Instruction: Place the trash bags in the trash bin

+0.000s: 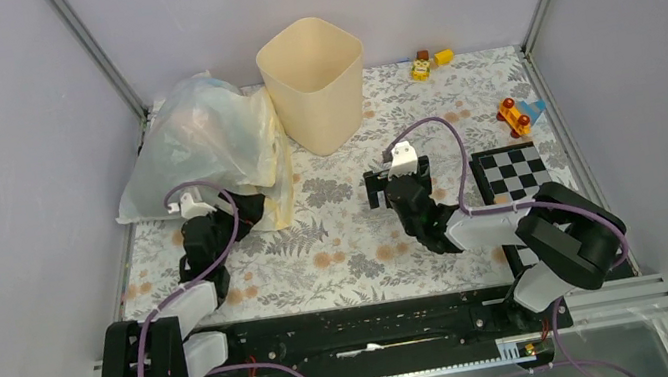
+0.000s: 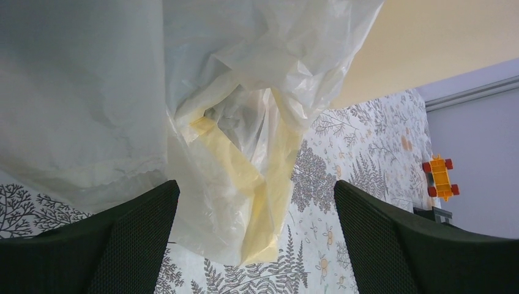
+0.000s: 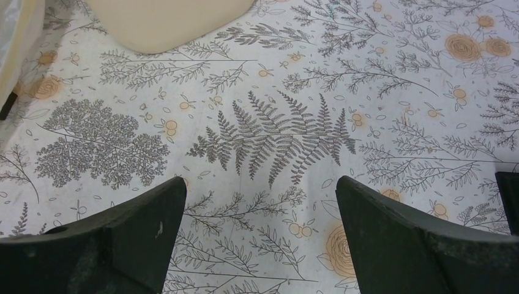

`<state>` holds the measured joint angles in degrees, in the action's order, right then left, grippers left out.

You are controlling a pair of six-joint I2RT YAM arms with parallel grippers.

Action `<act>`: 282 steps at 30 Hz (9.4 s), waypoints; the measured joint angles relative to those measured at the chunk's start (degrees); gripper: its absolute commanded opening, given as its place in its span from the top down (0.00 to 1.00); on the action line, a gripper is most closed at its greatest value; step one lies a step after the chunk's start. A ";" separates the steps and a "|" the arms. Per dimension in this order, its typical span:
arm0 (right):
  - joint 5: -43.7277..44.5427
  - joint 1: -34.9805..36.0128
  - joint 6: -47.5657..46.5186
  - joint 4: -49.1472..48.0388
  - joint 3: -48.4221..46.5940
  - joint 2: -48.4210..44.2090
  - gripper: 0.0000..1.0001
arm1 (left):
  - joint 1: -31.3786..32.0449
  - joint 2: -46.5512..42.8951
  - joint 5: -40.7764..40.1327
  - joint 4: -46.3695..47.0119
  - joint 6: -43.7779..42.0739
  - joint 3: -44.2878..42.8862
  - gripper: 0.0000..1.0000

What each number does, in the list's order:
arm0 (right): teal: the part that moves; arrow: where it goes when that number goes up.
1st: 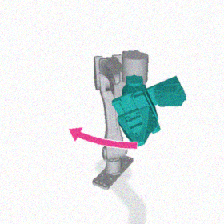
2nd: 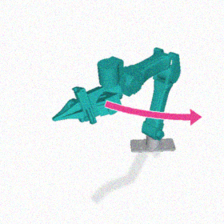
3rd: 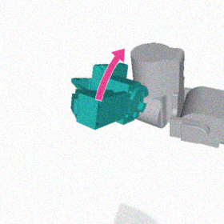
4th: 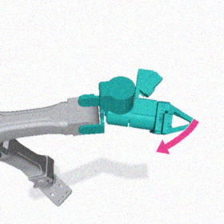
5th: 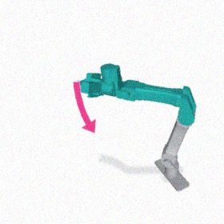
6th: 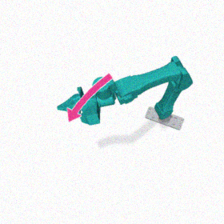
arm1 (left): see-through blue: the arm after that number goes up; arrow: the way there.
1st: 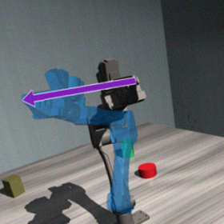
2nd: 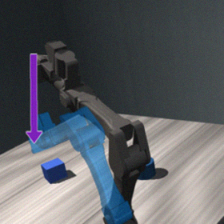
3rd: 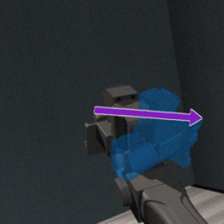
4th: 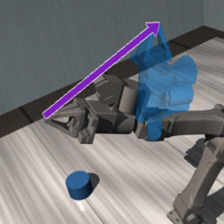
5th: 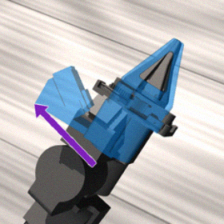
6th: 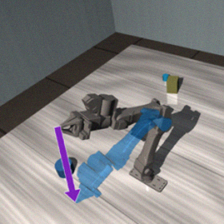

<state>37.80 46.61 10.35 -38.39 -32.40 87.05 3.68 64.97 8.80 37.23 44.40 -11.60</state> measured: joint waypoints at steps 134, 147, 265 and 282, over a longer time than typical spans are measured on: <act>-40.04 -12.07 11.17 21.53 29.03 -56.57 0.00 | 0.04 -13.77 -18.12 -14.75 -2.34 2.34 1.00; -42.05 -12.04 12.92 -6.64 13.25 -13.94 0.00 | 0.04 -13.90 -18.10 -14.75 -2.36 2.34 1.00; -17.68 12.63 -10.51 -1.42 -10.05 6.62 0.00 | 6.08 -14.82 -17.33 -44.70 14.49 -13.60 0.12; -19.08 12.59 -10.95 -6.19 -8.37 8.72 0.17 | 5.95 -15.45 -25.66 -42.75 8.07 -19.02 1.00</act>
<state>18.72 59.20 -0.60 -44.58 -40.77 95.77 9.63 49.52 -16.86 -5.52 52.47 -30.61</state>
